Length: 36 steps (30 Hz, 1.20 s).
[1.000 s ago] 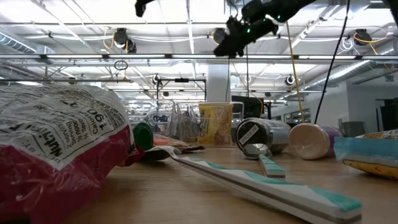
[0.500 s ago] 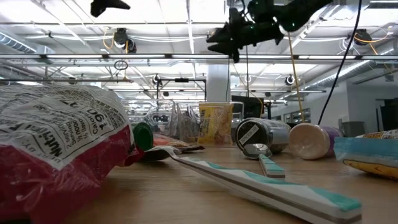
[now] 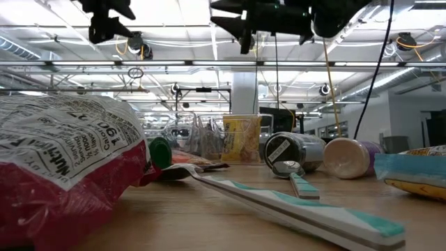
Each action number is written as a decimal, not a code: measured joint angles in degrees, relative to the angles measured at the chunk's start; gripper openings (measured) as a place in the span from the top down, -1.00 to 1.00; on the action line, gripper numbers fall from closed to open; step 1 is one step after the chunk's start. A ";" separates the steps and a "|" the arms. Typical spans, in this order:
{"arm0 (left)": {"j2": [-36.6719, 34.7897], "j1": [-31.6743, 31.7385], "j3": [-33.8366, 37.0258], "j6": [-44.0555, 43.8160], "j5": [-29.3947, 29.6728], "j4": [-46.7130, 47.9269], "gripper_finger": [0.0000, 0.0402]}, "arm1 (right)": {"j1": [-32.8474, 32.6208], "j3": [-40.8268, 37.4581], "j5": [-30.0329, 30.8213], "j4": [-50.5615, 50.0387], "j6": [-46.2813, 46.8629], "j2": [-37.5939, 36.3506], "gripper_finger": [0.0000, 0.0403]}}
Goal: Pick & Place Food Item
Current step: Put the top left purple and blue spoon into the middle transparent bin
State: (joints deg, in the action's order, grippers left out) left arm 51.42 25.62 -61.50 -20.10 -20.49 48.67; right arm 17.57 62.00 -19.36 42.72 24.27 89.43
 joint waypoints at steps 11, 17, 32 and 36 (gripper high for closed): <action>-0.02 -15.09 11.93 -4.56 4.44 -3.63 0.02 | -14.01 0.69 16.00 -4.52 -4.39 0.17 0.30; -0.02 -23.41 15.22 -8.04 7.17 -3.93 0.02 | -18.75 3.98 21.84 -9.82 -7.32 0.20 0.30; -0.02 -45.09 24.61 -33.36 20.61 -5.51 0.02 | -18.70 6.80 22.71 -14.41 -9.39 0.17 0.30; -0.02 -45.91 29.48 -43.25 23.14 -5.67 0.02 | -18.72 6.80 22.58 -15.59 -9.39 0.17 0.30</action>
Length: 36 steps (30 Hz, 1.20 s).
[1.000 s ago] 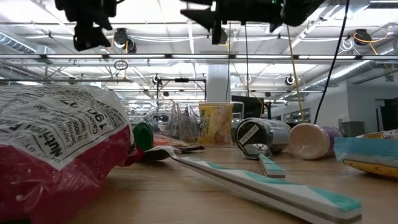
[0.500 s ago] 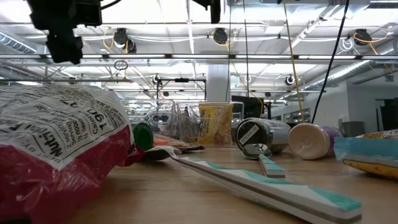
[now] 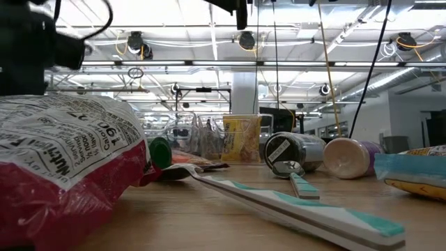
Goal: Pick & Place Food Item
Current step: Put the top left purple and blue spoon into the middle transparent bin
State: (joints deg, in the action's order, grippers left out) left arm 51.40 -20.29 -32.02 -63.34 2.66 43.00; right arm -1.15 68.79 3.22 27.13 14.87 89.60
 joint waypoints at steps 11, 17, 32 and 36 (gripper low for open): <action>0.02 0.07 9.53 -8.45 -1.10 -10.29 0.02 | 0.01 -0.01 -0.02 -1.15 0.02 0.00 0.30; 0.89 0.07 10.41 -9.02 -0.41 -12.36 0.02 | 0.02 -0.02 -0.02 -1.40 -0.61 0.00 0.30; 12.69 0.13 10.29 -7.50 -5.81 -19.28 0.05 | 0.07 -0.02 -0.04 -3.61 -0.82 0.00 0.30; 12.96 0.22 10.26 -8.97 -5.26 -19.09 0.29 | 0.09 -0.02 -0.04 -3.85 -1.06 0.00 0.30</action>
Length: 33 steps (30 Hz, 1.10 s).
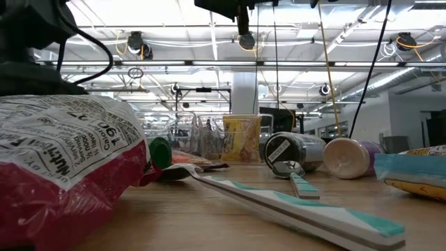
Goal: Pick & Place Food Item
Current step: Put the top left purple and blue spoon into the middle transparent bin
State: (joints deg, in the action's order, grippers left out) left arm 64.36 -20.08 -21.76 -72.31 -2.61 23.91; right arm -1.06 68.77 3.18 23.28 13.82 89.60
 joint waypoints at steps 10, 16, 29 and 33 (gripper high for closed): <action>-1.18 3.02 -0.26 2.09 -0.36 -4.50 0.93 | 0.61 -0.02 -0.22 -0.26 -0.10 0.00 0.30; -1.07 5.31 -1.04 5.55 -2.76 -7.36 0.96 | 0.72 -0.04 -0.23 -0.43 -0.06 0.00 0.30; -1.43 7.39 -19.03 20.77 1.50 26.83 0.98 | 0.72 -0.04 -0.26 -1.87 -0.17 0.00 0.30; -1.33 7.95 -27.60 26.57 7.48 37.23 0.98 | 0.72 -0.04 -0.29 -1.83 -0.16 0.00 0.30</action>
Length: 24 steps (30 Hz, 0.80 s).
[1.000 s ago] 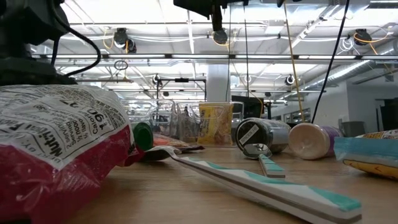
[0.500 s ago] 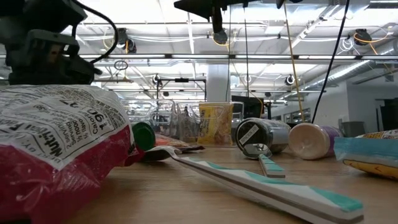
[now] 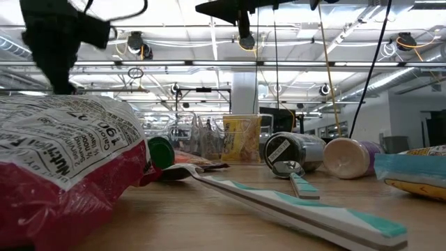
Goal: Pick & Place Food Item
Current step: Put the top left purple and blue spoon into the middle transparent bin
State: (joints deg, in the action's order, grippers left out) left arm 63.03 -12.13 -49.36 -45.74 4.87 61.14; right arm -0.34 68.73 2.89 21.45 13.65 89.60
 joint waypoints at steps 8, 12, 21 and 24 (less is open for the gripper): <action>0.00 1.94 -16.92 11.56 6.47 5.17 0.98 | 0.28 0.00 -6.24 -0.43 6.01 0.00 0.30; 1.91 3.81 -24.09 18.04 8.62 4.85 0.98 | 0.28 0.00 -6.07 -0.32 6.79 0.00 0.30; 13.18 7.93 -35.76 29.80 8.24 4.92 0.98 | 0.33 0.00 -5.96 0.50 9.68 0.00 0.30; 17.36 8.74 -39.53 32.97 6.66 4.96 0.98 | 0.65 0.00 -5.96 -0.13 9.57 0.00 0.30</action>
State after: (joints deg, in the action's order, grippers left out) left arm 80.39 -3.39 -88.89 -12.77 11.53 66.10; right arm 0.31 68.73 -3.07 21.32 23.23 89.60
